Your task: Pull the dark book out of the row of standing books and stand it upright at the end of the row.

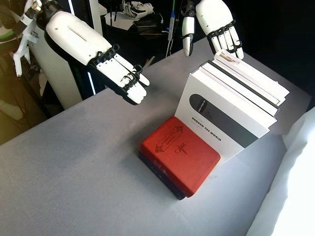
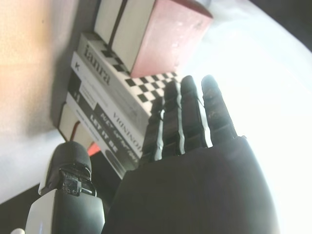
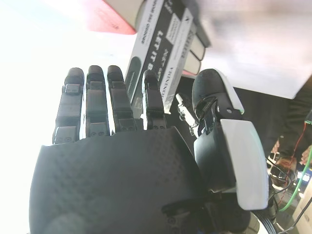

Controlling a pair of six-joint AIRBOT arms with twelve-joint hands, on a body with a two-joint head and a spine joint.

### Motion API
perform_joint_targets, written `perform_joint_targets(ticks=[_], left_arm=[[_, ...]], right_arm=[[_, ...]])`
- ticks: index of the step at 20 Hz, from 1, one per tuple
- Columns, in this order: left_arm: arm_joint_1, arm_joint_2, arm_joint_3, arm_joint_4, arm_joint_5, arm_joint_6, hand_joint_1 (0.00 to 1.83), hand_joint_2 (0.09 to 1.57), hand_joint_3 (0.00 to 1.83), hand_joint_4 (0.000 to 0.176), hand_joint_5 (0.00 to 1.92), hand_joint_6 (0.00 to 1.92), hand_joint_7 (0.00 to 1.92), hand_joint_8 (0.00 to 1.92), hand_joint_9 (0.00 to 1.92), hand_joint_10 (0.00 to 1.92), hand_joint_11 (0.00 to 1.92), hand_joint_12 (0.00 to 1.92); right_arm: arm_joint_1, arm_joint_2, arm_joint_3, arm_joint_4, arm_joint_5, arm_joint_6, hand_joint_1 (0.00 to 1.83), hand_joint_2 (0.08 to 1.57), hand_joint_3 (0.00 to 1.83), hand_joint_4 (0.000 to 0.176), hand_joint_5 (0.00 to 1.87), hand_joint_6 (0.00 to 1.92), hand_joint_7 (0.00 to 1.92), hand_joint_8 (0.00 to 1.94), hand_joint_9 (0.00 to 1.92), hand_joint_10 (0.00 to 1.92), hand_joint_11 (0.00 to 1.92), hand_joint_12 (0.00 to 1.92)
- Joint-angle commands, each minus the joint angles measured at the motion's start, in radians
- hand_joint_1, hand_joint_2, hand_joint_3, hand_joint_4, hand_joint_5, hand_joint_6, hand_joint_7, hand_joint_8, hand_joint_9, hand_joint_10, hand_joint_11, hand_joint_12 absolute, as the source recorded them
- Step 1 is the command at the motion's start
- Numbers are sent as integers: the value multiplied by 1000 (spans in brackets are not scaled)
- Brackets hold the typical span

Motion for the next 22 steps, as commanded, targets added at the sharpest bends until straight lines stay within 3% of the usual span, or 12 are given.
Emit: perform_joint_targets(ticks=[1, 2, 3, 8, 11, 16, 22], left_arm=[[-14, 7, 4, 60, 51, -4, 0, 1044, 177, 0, 101, 47, 69, 39, 28, 57, 0, 62], [-14, 7, 4, 59, 51, -4, 0, 1115, 35, 0, 122, 4, 80, 2, 42, 6, 0, 36], [-14, 7, 5, 59, 51, -4, 0, 1120, 25, 0, 125, 2, 85, 2, 49, 5, 4, 34], [-15, 6, 6, 57, 51, -4, 0, 1128, 13, 0, 108, 0, 59, 0, 24, 0, 0, 0], [-19, 6, 15, 57, 51, -4, 0, 1129, 12, 0, 108, 0, 57, 0, 26, 1, 0, 0], [-28, 3, 29, 46, 58, -4, 0, 1134, 10, 0, 126, 6, 69, 4, 35, 4, 4, 2], [-30, 1, 27, 35, 27, 25, 0, 1145, 10, 0, 123, 3, 74, 4, 41, 4, 10, 5]], right_arm=[[15, 6, -5, -57, 54, -1, 0, 1043, 190, 0, 122, 53, 97, 44, 47, 52, 0, 60], [15, 6, -5, -56, 54, -1, 0, 1127, 29, 0, 134, 5, 106, 4, 61, 6, 0, 37], [14, 7, -5, -55, 56, -1, 0, 1136, 14, 0, 131, 0, 98, 1, 54, 2, 0, 12], [23, -5, -6, -40, 96, -8, 0, 1123, 2, 0, 139, 1, 116, 4, 64, 3, 2, 9], [54, -70, -10, 21, 193, -97, 0, 1096, 0, 0, 132, 6, 95, 8, 42, 10, 0, 0], [74, -178, -15, 49, 346, -163, 0, 1208, 41, 0, 95, 0, 60, 0, 20, 0, 0, 0], [144, -227, -22, 37, 395, -189, 0, 1309, 78, 0, 106, 7, 37, 6, 0, 0, 0, 0]])
